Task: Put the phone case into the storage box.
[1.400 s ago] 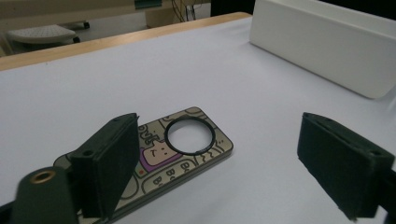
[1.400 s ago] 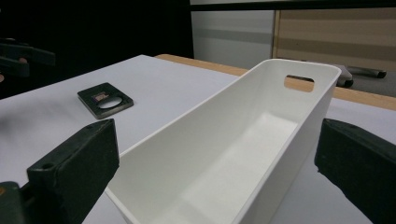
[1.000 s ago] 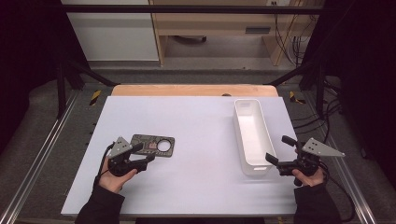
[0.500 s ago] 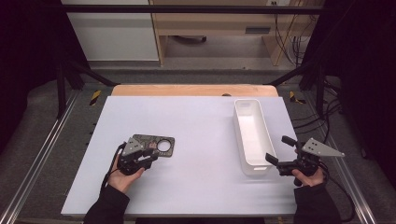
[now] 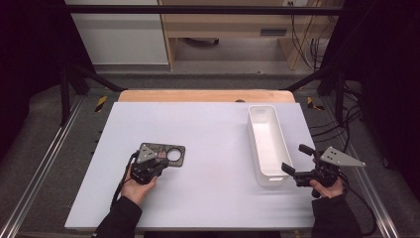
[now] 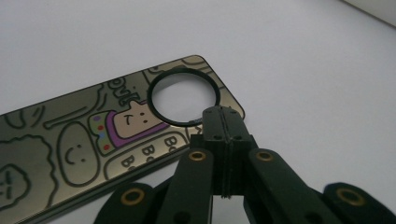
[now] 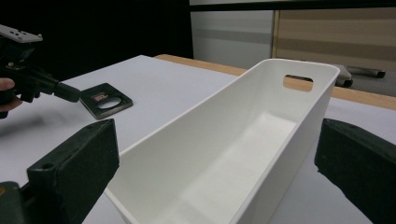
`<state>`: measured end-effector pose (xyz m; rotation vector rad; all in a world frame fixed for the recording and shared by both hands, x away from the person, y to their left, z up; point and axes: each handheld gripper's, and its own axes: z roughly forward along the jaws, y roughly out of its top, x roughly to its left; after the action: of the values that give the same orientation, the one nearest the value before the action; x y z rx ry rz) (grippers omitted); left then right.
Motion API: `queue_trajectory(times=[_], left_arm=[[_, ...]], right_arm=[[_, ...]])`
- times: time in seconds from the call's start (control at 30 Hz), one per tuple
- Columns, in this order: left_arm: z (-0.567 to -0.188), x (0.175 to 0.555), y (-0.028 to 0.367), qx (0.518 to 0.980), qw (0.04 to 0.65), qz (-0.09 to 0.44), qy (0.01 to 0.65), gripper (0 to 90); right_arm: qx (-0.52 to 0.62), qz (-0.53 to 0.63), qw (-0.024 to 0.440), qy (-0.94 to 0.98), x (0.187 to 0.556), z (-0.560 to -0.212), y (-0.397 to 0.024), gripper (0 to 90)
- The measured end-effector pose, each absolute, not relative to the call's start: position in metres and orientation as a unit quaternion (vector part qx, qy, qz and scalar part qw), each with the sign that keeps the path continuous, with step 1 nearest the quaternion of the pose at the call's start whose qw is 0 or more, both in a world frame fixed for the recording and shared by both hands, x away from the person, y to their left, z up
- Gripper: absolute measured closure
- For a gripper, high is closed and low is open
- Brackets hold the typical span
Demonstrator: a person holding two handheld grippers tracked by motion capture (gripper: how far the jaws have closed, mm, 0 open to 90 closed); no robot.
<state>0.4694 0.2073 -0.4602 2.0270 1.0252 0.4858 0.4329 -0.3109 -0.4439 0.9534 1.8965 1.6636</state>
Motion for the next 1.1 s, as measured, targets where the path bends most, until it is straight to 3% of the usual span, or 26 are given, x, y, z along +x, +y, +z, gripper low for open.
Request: queue_trajectory(times=[1.1], left_arm=[[-0.481,0.483,0.175,0.827,0.370,0.204,0.372,89.4]], right_arm=[[0.346,0.603,0.220,0.685,0.433,-0.444,-0.311,0.5]])
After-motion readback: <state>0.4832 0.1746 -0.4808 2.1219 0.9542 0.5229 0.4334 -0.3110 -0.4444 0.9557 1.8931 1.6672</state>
